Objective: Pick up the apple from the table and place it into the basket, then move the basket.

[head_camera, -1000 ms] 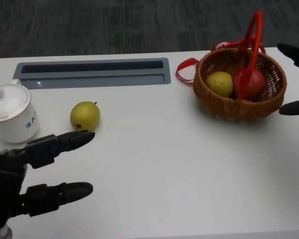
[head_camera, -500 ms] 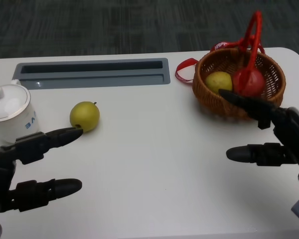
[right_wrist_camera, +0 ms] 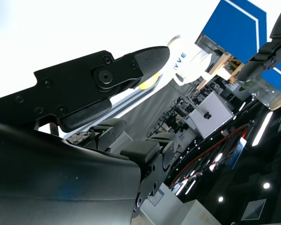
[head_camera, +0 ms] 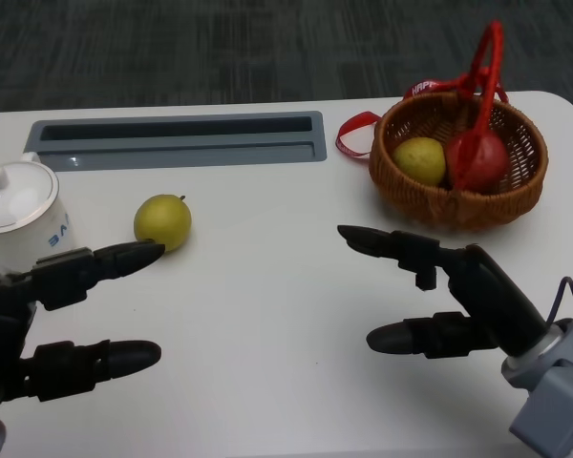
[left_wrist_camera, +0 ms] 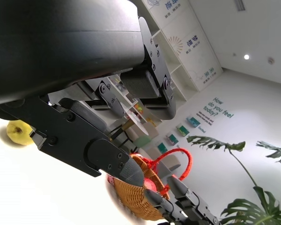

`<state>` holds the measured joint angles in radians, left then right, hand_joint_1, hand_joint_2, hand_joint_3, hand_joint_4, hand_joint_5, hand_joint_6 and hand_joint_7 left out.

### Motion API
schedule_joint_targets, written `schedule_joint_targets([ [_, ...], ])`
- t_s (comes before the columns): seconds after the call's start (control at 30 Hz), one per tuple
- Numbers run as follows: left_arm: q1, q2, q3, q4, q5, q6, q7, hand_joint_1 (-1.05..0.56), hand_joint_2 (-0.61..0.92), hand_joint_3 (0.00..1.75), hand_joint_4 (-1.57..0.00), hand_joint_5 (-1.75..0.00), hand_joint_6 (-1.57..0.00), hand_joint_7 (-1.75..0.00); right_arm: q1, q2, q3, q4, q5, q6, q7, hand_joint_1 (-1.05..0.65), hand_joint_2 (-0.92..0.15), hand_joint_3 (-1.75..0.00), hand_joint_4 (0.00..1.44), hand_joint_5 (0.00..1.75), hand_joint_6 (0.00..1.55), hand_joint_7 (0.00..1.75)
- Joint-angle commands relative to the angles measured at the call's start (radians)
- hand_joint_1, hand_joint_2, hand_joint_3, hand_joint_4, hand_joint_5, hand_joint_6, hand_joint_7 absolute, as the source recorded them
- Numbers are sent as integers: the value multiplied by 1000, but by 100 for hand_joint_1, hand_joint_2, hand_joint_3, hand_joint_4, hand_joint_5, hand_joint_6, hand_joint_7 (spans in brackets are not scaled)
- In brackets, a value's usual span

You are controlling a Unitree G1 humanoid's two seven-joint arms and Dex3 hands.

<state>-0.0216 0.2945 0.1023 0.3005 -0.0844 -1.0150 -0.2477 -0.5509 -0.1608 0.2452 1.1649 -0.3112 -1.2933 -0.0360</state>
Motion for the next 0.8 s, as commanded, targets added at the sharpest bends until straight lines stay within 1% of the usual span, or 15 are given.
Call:
schedule_joint_targets([
  [0.03, 11, 24, 2, -16, -21, 14, -19, -36, 69, 0, -86, -5, -84, -1, -2, 23, -19, 16, 47, -3, 48, -49, -84, 0, 69, 2, 61, 3],
  [0.2, 17, 23, -6, -39, -36, 45, -41, -35, 68, 0, -88, -6, -85, -2, -4, 50, -25, 22, 61, 3, 97, -45, -81, 0, 72, 1, 64, 2],
  [0.33, 20, 20, -11, -50, -45, 66, -52, -35, 68, 0, -88, -6, -85, -2, -4, 72, -36, 26, 82, 10, 138, -46, -83, -1, 72, 1, 66, 1],
  [0.5, 14, 14, -14, -41, -56, 62, -70, -36, 69, 0, -88, -5, -86, -1, 0, 93, -50, 23, 109, 13, 184, -44, -82, 0, 73, 0, 67, 1],
  [0.8, 4, 8, -15, -24, -48, 52, -77, -36, 68, 0, -89, -5, -87, -1, 5, 100, -73, 24, 139, 7, 241, -42, -81, 0, 73, 0, 67, 0],
])
